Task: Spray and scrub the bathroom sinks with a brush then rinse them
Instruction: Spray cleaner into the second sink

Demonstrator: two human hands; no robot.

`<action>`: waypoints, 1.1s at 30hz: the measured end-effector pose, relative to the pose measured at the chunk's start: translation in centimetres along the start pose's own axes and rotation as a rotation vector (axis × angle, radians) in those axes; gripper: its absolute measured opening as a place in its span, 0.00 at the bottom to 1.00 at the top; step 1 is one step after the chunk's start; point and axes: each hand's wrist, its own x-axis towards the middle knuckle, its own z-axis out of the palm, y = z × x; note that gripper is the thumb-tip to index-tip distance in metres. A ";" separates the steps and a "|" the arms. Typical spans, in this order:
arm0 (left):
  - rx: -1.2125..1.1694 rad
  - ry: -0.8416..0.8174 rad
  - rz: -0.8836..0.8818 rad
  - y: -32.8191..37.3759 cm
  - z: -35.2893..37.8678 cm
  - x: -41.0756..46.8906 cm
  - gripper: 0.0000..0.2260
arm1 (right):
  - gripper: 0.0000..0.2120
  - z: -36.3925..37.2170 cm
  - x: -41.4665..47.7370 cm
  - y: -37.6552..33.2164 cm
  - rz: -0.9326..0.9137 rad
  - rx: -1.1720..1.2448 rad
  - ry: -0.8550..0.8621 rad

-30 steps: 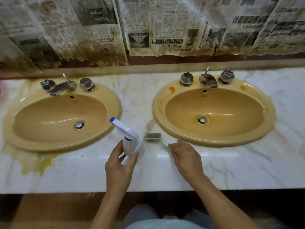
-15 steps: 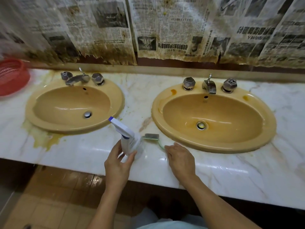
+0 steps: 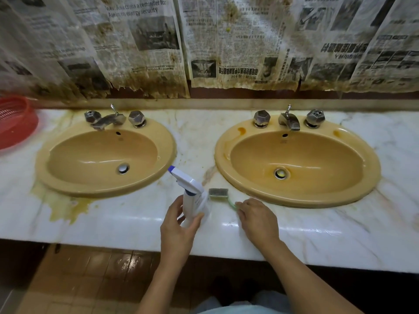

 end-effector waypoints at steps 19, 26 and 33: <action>-0.069 0.049 0.074 5.2 1.5 -1.0 0.24 | 0.16 -5.4 1.6 2.2 -0.025 0.277 -0.192; -0.045 -0.184 0.133 10.9 9.4 -0.6 0.23 | 0.18 -14.3 1.3 7.8 0.119 0.604 0.017; 0.051 -0.568 0.159 14.3 18.6 -0.6 0.23 | 0.18 -20.7 2.5 12.0 0.179 1.026 0.002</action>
